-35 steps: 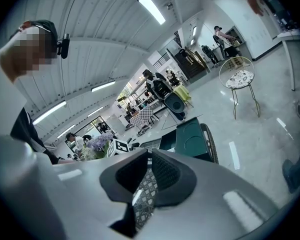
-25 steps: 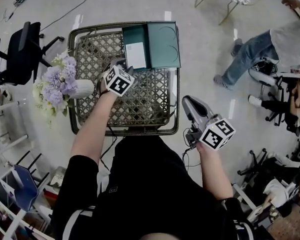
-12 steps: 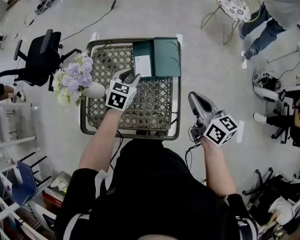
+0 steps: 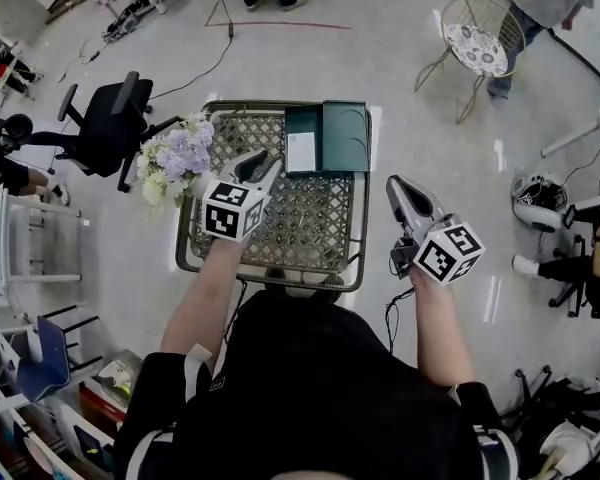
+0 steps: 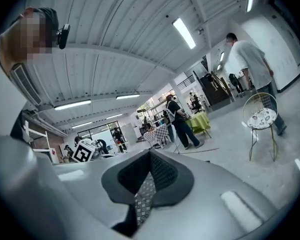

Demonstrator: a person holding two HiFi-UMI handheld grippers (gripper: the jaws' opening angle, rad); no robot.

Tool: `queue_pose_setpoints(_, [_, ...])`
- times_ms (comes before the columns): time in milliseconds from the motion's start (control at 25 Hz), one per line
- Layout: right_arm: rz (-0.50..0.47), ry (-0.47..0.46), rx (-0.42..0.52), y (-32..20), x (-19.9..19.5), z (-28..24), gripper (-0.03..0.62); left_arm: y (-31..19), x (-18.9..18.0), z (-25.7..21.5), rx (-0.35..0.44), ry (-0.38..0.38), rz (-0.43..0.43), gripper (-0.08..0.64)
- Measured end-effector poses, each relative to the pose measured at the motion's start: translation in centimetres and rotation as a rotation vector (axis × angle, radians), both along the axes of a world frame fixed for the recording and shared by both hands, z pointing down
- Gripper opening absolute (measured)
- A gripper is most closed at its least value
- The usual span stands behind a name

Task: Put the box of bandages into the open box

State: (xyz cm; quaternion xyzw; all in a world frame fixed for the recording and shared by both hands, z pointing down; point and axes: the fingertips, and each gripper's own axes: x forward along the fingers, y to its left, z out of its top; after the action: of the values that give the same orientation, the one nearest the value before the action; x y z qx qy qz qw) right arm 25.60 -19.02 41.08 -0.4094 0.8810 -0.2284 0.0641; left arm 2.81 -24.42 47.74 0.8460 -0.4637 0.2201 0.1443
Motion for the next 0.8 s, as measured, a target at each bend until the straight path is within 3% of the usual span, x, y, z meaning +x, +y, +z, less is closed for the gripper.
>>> queue_pose_setpoints(360, [0.072,0.024,0.122,0.2,-0.3,-4.7,0.008,1.7,-1.7,-6.5,0.102,0.114,0.018,0.098])
queue_pose_setpoints(800, [0.116,0.100,0.286,0.0,-3.3,-11.9,0.008,1.9,-6.9,-13.5,0.232,0.201,-0.001,0.071])
